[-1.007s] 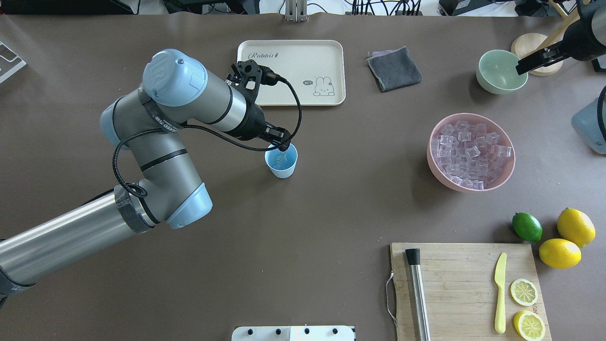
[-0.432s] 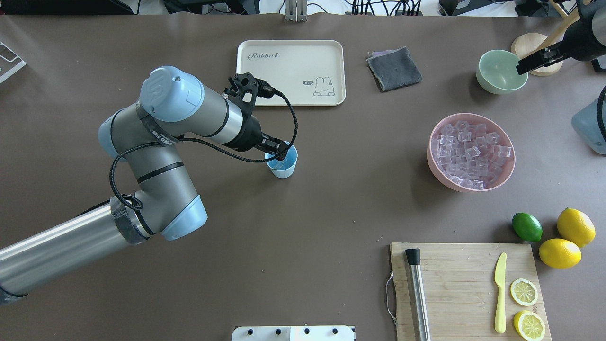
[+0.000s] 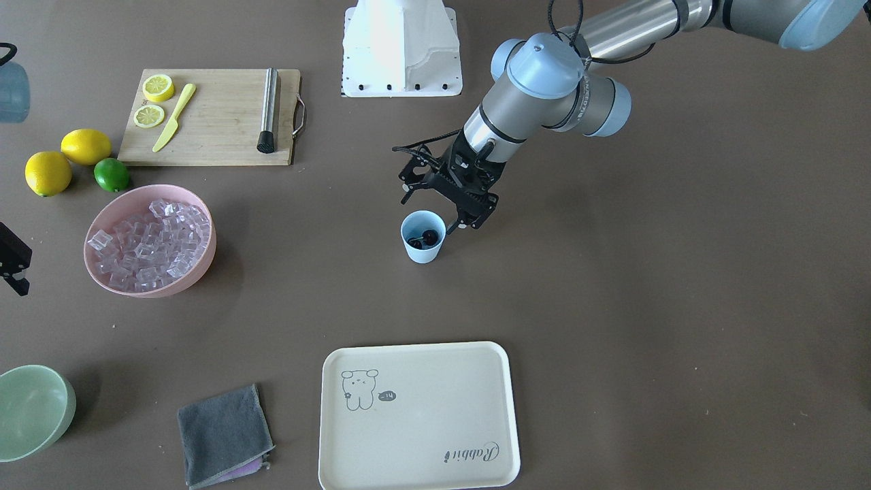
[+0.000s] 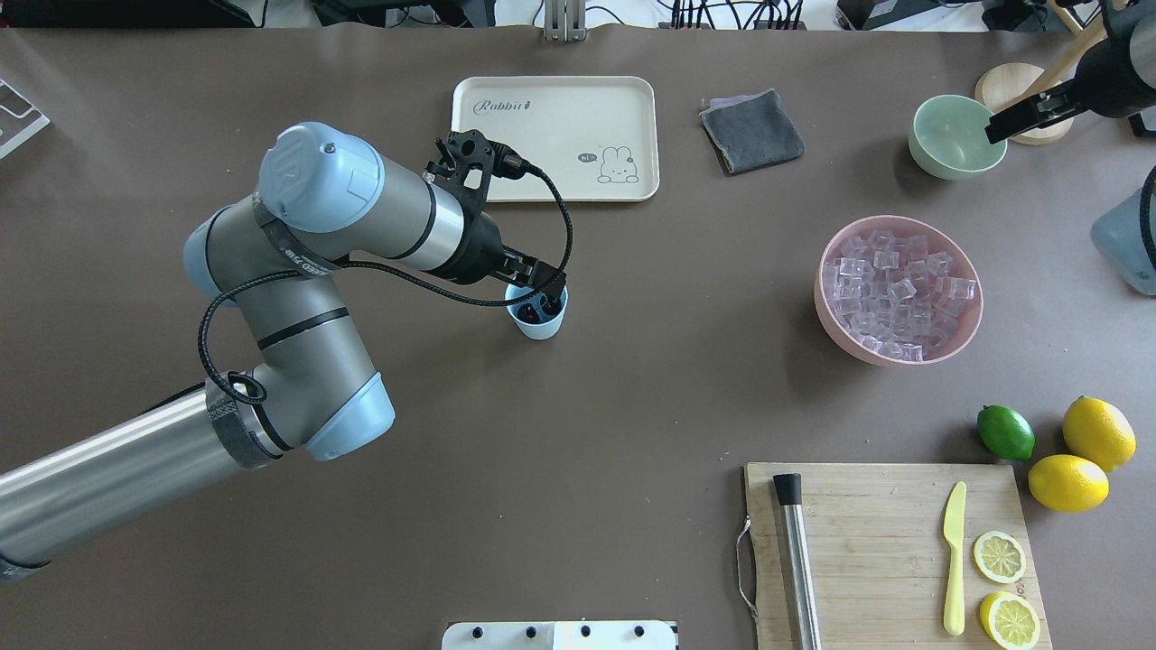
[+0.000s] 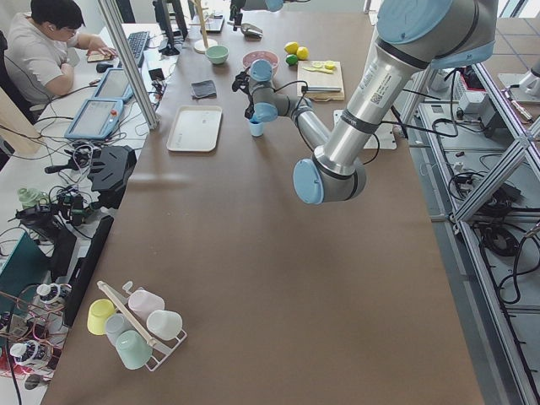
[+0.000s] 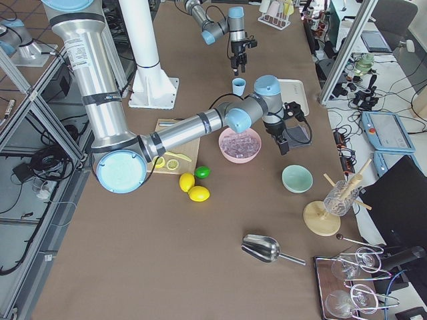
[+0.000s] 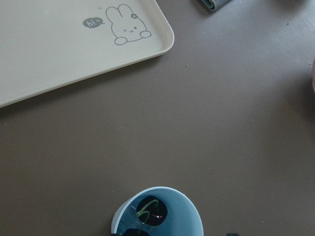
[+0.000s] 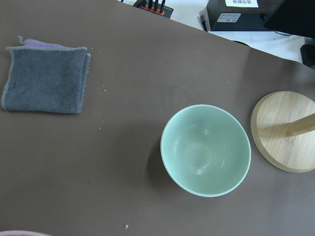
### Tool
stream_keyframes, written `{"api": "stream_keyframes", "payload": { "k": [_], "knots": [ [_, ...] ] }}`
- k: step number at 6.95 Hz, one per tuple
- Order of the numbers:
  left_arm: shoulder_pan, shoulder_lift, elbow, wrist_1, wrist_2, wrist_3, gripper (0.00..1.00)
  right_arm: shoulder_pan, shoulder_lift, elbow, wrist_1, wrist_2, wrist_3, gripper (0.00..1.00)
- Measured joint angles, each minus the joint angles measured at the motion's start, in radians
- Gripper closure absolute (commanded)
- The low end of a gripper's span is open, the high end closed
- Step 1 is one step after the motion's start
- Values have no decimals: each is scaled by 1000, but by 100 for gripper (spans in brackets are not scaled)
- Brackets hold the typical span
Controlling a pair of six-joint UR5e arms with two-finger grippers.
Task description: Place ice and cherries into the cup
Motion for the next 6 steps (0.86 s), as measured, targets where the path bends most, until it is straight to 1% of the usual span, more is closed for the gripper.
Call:
{"api": "stream_keyframes", "payload": {
  "k": [1, 3, 5, 6],
  "knots": [
    [-38, 12, -26, 23, -15, 4, 3, 1, 0, 1, -1, 2, 0, 0],
    [-154, 104, -97, 64, -76, 83, 3, 3, -2, 1, -8, 14, 0, 0],
    [-253, 210, -155, 116, -115, 188, 3, 43, -7, -1, -37, 81, -16, 0],
    [-303, 257, -173, 154, -136, 278, 3, 80, -11, -3, -64, 118, -52, 0]
  ]
}}
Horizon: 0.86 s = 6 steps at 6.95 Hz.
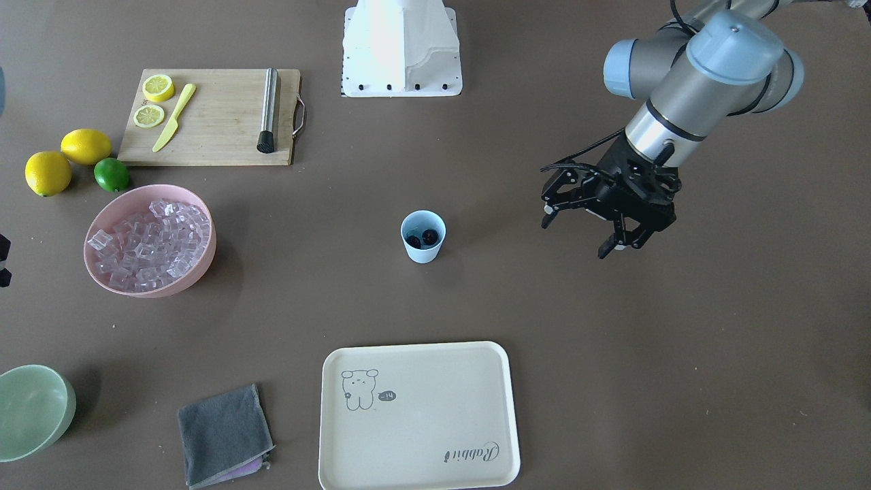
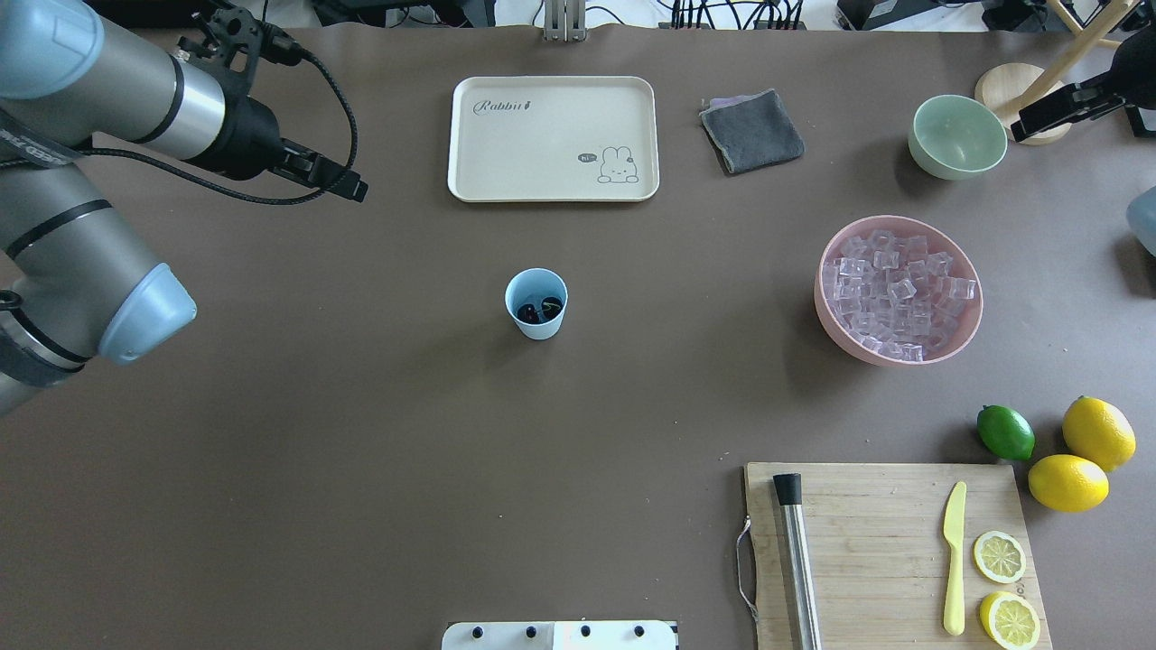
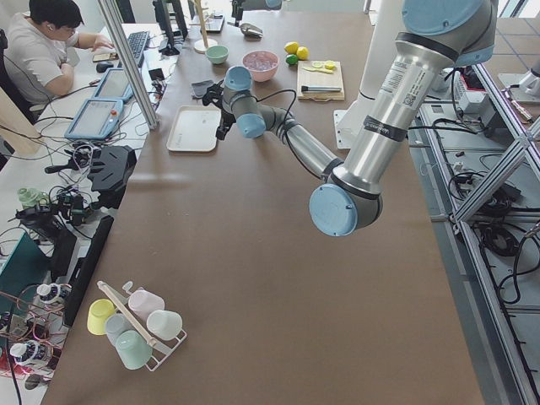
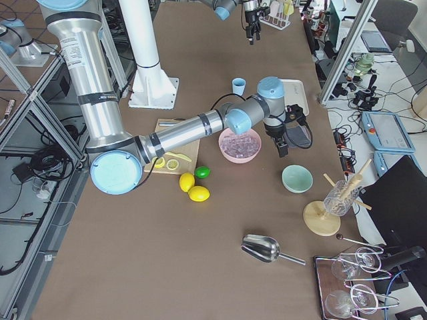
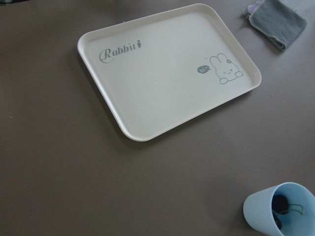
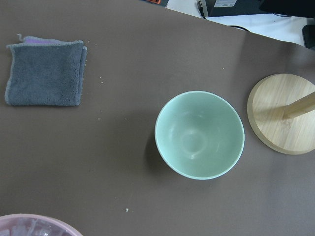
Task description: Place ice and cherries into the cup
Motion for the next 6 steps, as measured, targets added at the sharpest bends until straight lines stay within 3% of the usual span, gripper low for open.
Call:
{"api": "stream_keyframes", "payload": {
  "k": [3, 6],
  "knots": [
    [-183, 126, 4, 41, -117, 195, 3, 88, -29, -1, -63, 50, -106, 0],
    [-395, 259, 24, 104, -137, 356, 3, 123, -97, 15, -75, 42, -123, 0]
  ]
}}
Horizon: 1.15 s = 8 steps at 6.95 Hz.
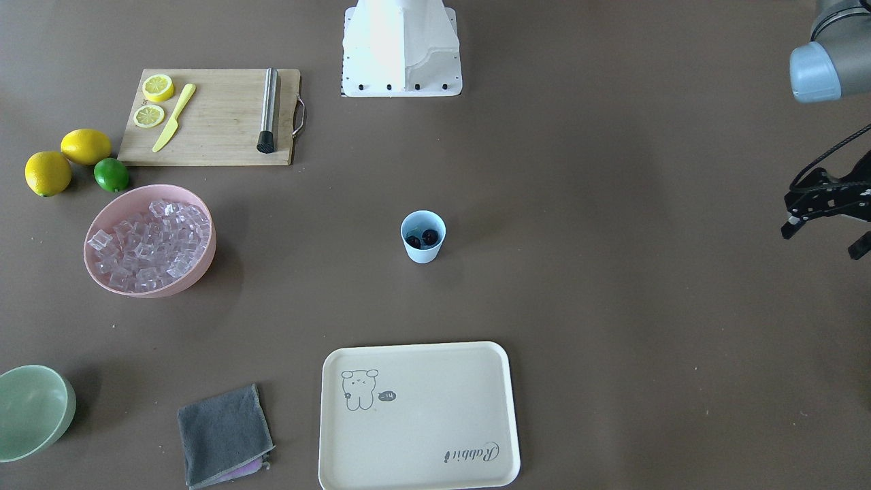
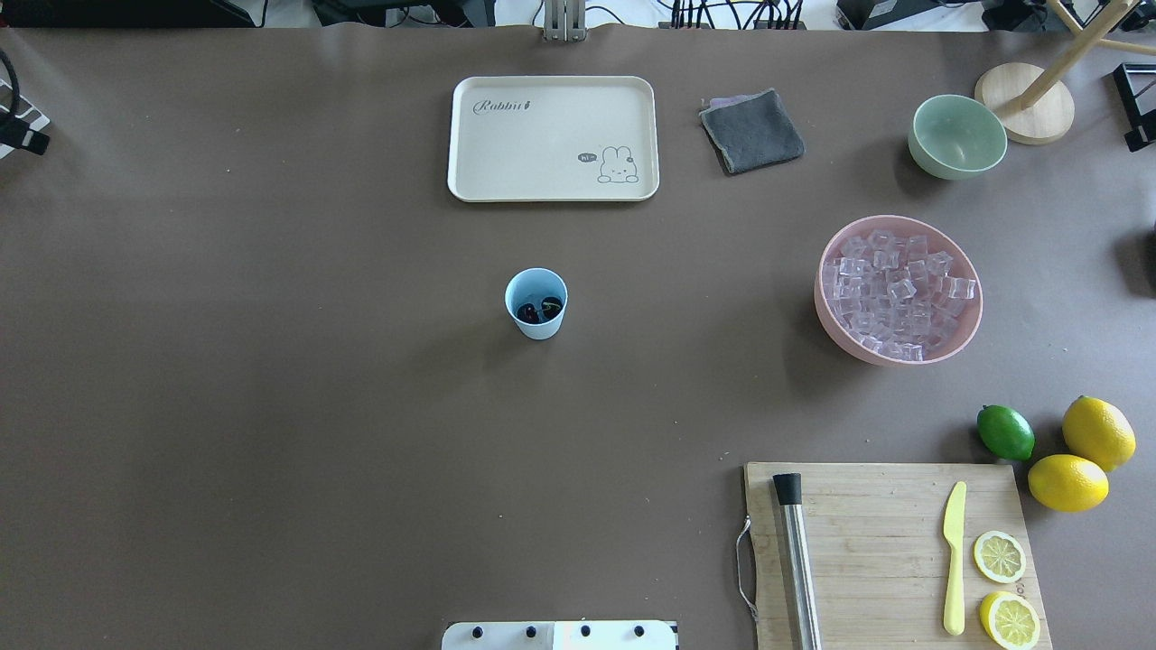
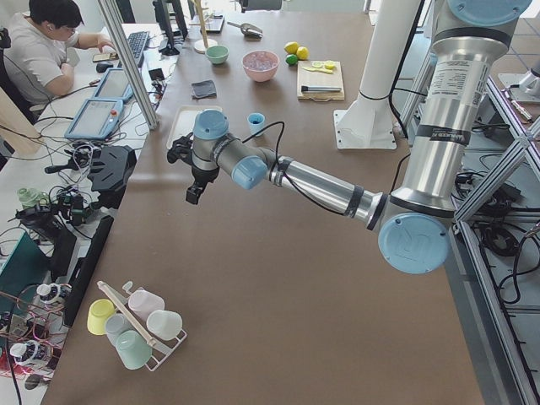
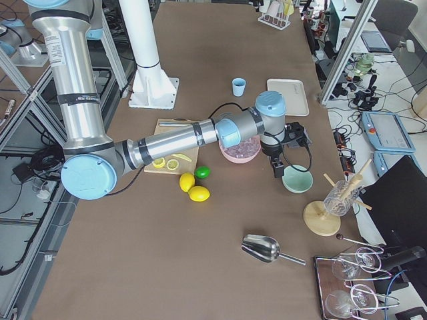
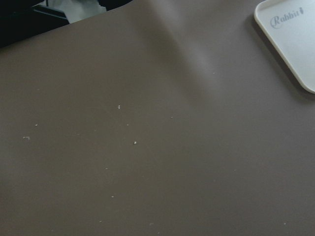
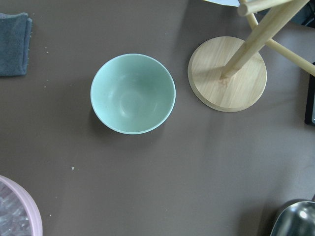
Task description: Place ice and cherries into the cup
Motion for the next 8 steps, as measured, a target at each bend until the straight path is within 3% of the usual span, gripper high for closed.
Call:
{"api": "stream_keyframes", "payload": {
  "k": [3, 8],
  "knots": [
    [-108, 97, 1, 6, 6, 45, 3, 8, -27, -1, -1, -24, -1, 0],
    [-183, 137, 58, 9, 13, 41, 2, 15, 2, 1, -7, -14, 10, 0]
  ]
}}
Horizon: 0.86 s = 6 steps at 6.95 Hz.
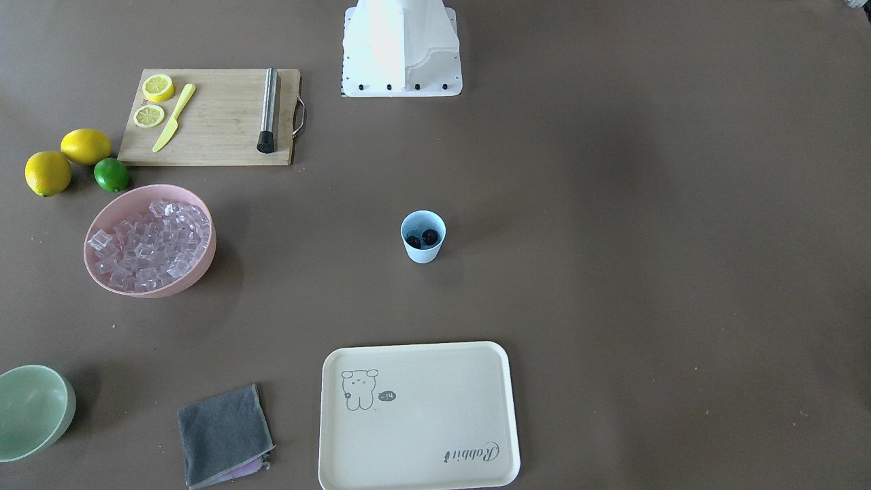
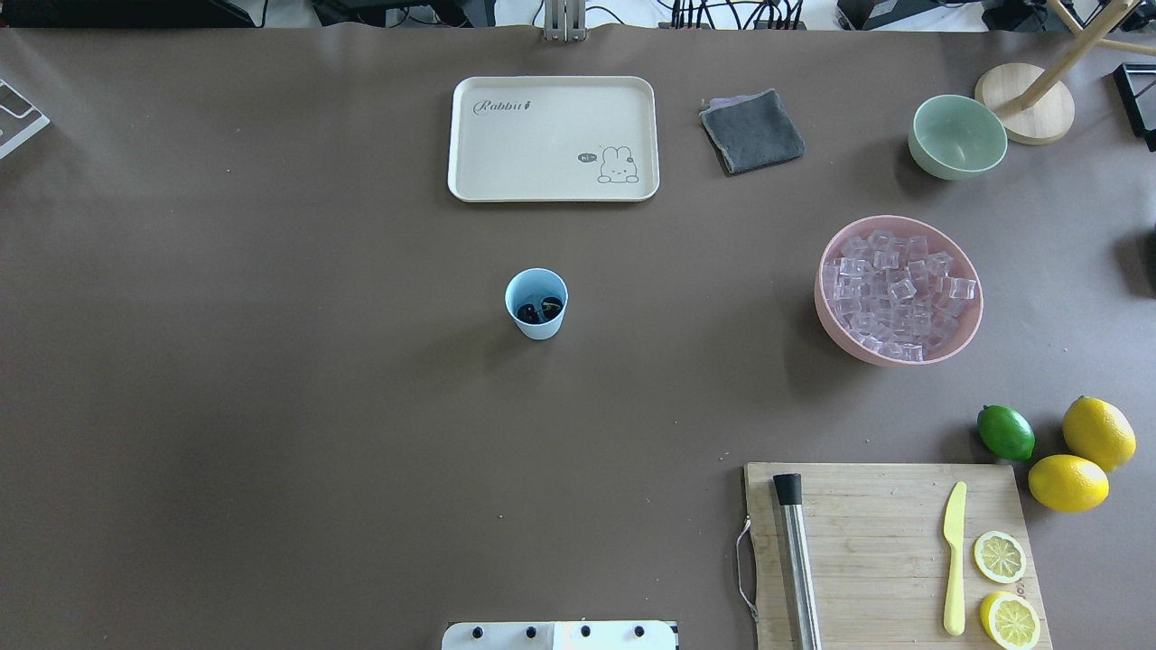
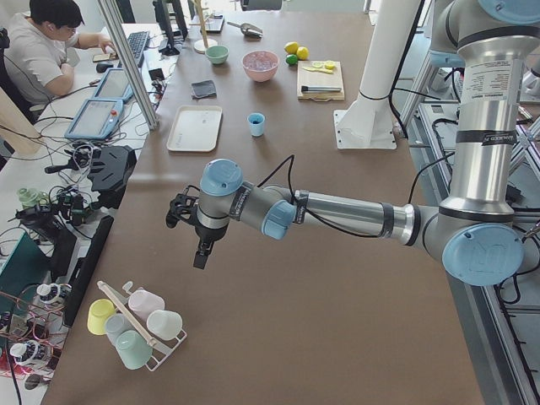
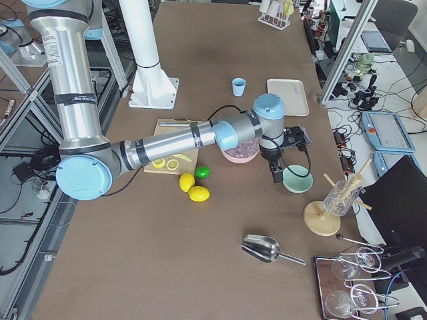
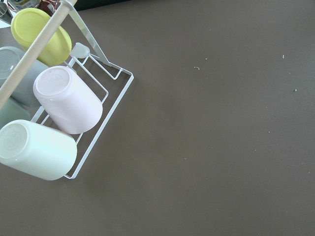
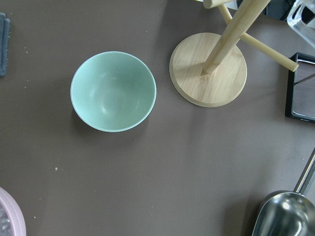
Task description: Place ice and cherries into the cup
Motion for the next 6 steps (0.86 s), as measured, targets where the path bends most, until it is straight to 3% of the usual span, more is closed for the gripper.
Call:
{"api": "stream_keyframes", "payload": {
  "k": [6],
  "knots": [
    [-35, -5, 10, 93, 6, -8, 2, 0, 21, 4, 0, 0, 2, 0]
  ]
}}
